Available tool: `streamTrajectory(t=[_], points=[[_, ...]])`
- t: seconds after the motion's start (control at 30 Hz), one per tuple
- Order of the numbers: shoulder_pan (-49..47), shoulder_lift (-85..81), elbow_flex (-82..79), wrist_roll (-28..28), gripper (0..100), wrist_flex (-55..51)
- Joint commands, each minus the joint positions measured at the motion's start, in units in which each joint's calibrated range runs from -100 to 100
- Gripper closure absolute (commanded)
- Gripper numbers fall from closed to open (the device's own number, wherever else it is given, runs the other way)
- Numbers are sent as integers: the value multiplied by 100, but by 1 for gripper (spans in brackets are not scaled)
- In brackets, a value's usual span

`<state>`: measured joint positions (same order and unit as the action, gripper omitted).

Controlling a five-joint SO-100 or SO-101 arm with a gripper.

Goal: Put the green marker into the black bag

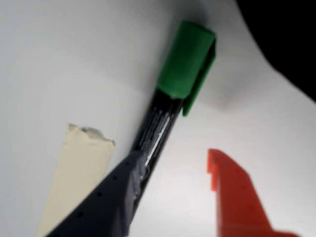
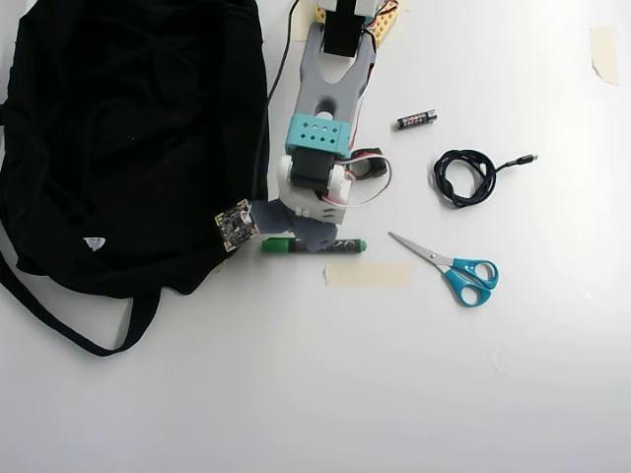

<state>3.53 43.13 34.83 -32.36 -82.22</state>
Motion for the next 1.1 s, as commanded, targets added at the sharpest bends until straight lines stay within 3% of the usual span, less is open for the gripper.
streamTrajectory(t=[0.0, 1.07], points=[[-68, -89, 183, 16, 82, 40], [-181, 351, 453, -78, 77, 410]])
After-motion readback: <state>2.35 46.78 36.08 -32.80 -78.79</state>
